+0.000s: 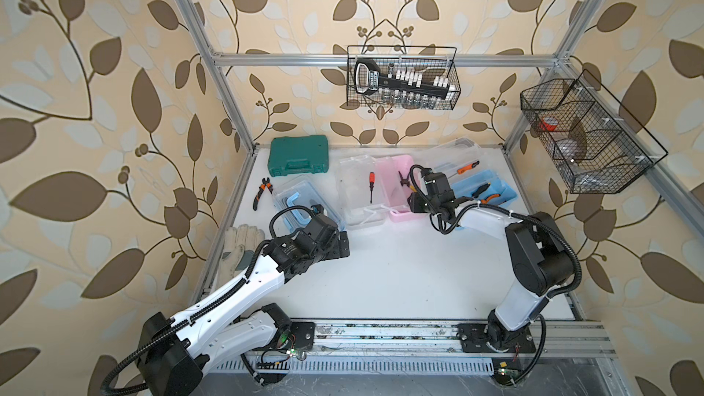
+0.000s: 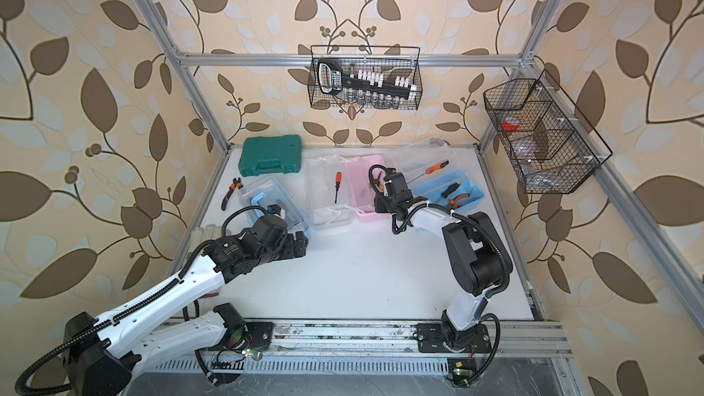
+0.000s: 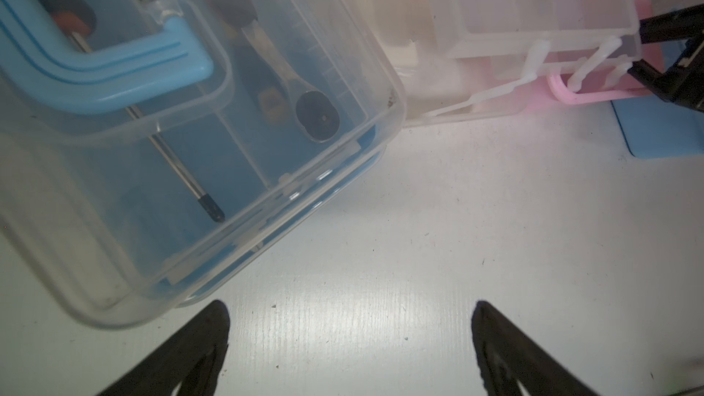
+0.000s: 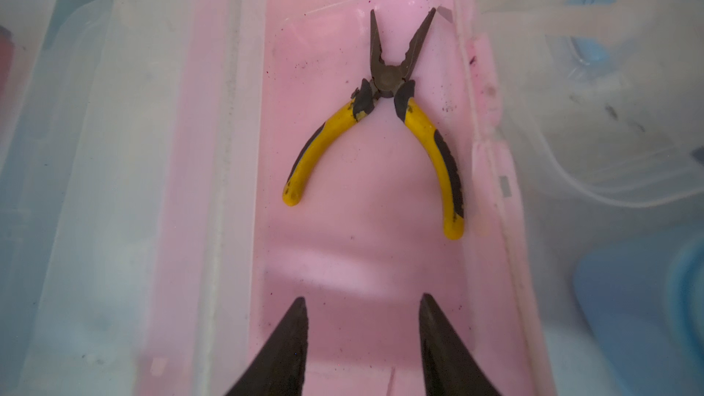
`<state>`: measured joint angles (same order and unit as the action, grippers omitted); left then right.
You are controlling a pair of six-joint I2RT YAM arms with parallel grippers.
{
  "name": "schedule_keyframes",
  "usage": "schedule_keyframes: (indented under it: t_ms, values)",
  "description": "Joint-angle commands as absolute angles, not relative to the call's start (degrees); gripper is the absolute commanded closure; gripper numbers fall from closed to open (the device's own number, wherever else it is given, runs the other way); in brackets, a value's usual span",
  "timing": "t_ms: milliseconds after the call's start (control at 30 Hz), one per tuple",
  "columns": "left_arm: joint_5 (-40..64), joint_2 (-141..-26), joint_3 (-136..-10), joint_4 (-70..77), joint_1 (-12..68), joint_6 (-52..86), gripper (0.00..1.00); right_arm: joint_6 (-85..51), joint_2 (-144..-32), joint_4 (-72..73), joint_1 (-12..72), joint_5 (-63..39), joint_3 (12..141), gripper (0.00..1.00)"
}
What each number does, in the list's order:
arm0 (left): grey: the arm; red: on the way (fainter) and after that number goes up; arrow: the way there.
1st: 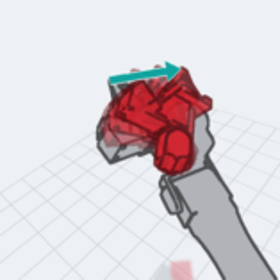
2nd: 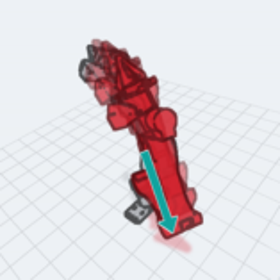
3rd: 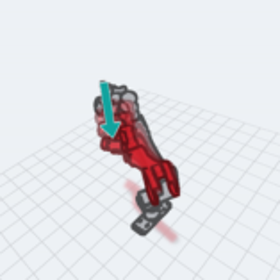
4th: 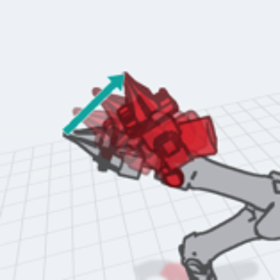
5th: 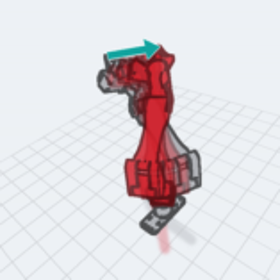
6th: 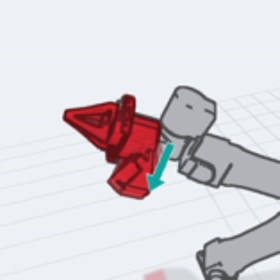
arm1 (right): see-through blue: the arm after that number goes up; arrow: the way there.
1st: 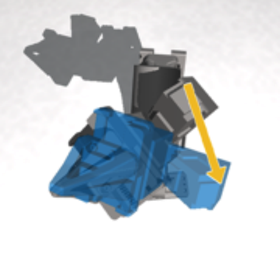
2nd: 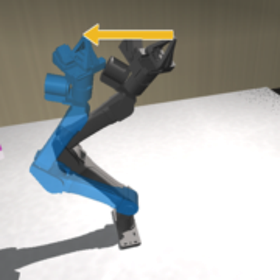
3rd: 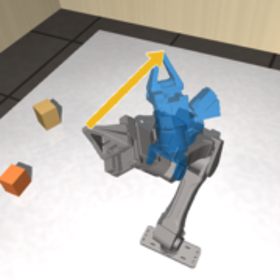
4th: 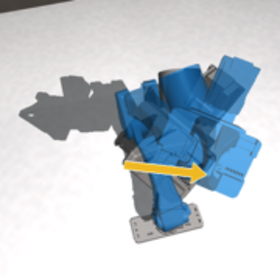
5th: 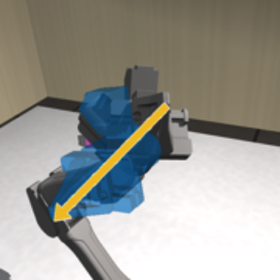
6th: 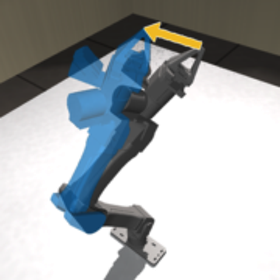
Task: Close toolboxes
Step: Move the toolbox to the center of the board.
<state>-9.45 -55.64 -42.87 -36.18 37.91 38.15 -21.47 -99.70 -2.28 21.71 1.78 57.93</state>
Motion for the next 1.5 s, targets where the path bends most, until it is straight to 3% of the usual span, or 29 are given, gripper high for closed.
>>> schedule_keyframes:
  t_ms: [0,433,900,1467]
  values:
    - [-9.8,-54.4,-43.7,-37.0,38.1,37.2,0.01,-23.4,-100.8,-16.8,21.1,3.8,53.0,0.54]
    - [-9.1,-55.5,-43.7,-35.7,38.1,37.4,0.01,-24.5,-90.5,-16.8,21.2,0.8,42.7,0.54]
    - [-9.1,-63.9,-47.4,-33.0,38.1,36.6,0.01,-28.6,-77.6,-17.6,23.1,-3.5,32.5,0.53]
    - [-13.9,-69.7,-51.7,-34.8,38.1,35.1,0.01,-31.9,-72.0,-18.6,24.8,0.8,41.7,0.46]
